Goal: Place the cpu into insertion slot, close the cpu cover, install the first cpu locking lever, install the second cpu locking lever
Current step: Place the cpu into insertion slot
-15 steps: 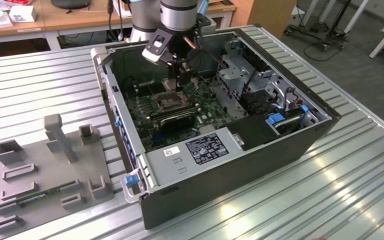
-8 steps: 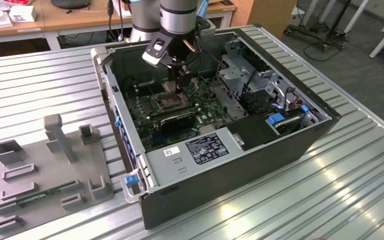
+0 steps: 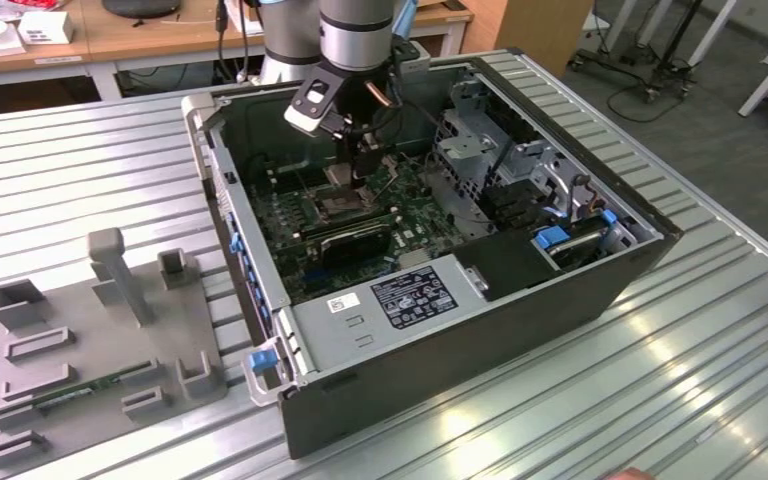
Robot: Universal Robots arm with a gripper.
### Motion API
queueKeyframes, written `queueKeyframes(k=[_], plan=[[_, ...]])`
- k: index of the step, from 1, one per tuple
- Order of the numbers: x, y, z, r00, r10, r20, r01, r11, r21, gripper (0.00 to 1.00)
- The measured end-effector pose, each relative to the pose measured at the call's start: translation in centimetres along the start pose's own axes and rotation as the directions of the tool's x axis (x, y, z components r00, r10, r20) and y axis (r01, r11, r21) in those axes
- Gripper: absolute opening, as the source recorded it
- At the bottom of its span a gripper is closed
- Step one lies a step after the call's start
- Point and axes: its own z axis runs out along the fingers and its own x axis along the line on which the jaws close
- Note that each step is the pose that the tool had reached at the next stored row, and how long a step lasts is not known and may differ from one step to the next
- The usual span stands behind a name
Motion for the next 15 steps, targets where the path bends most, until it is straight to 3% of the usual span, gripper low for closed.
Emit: queueKeyframes(k=[15], plan=[[-0.01,-0.02,0.49,1.0000,0.000,-0.0066,0.000,1.0000,-0.0004,0.54]])
